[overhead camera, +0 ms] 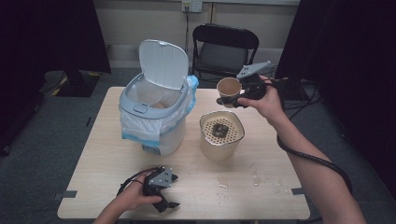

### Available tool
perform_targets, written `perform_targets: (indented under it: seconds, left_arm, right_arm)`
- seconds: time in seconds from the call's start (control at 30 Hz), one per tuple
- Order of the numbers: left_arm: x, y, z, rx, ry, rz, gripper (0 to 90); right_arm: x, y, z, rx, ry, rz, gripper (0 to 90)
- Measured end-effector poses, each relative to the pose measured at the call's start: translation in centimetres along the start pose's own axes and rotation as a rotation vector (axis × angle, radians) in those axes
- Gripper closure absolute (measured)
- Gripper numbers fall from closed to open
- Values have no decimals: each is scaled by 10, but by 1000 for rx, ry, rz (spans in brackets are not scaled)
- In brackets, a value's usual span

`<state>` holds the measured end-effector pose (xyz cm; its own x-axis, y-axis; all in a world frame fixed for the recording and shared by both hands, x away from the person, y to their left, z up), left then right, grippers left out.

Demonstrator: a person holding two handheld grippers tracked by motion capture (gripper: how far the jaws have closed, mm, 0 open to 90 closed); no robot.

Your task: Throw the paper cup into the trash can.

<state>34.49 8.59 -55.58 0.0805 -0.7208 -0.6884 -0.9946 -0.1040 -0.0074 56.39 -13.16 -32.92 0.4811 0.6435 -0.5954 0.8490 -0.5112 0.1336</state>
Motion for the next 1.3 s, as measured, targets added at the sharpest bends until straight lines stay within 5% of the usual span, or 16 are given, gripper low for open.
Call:
perform_targets:
  seconds: [1.3]
  left_arm:
    - [0,2,1,1,-16,15,38]
  right_arm:
    - [-9,-30,-74,-46,4,-108,269]
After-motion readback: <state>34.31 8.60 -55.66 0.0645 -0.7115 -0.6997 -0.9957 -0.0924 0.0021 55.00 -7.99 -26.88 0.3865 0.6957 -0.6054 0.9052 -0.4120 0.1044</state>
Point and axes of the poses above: each handheld gripper's, and its own axes: x roughly forward along the jaws, z roughly out of its underside, y roughly to its right, the point moved 8 cm from there along x, roughly forward along the jaws, and after that the axes turned 1 degree about x, right-handed, at the moved point
